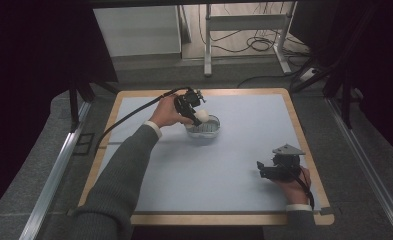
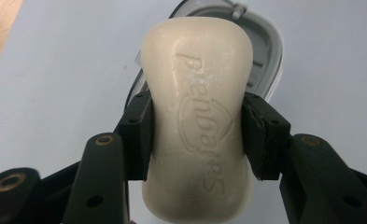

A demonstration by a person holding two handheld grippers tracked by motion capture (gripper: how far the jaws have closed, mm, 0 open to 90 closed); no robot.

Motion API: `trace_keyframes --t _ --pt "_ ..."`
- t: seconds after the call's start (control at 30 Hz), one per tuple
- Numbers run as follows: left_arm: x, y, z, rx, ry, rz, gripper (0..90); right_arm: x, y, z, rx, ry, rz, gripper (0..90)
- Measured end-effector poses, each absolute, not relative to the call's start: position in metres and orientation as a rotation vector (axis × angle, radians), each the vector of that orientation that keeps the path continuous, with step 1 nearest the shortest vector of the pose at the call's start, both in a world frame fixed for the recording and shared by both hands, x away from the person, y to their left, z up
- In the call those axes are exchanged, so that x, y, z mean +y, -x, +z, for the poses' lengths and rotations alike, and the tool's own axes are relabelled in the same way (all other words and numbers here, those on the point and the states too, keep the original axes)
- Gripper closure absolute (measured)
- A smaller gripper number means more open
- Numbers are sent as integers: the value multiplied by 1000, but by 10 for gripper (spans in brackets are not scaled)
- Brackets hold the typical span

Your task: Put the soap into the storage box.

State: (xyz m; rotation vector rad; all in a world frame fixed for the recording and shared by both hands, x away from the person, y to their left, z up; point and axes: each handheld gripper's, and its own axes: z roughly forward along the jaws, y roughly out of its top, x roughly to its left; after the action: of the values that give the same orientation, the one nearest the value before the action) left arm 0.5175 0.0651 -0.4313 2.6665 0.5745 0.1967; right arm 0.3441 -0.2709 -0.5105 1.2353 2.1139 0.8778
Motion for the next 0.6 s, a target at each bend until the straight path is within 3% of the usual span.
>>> trace_keyframes --t 0.6 --pt "56 -523 -448 519 -2701 188 498 -272 -345 -513 2120 -1235 865 99"
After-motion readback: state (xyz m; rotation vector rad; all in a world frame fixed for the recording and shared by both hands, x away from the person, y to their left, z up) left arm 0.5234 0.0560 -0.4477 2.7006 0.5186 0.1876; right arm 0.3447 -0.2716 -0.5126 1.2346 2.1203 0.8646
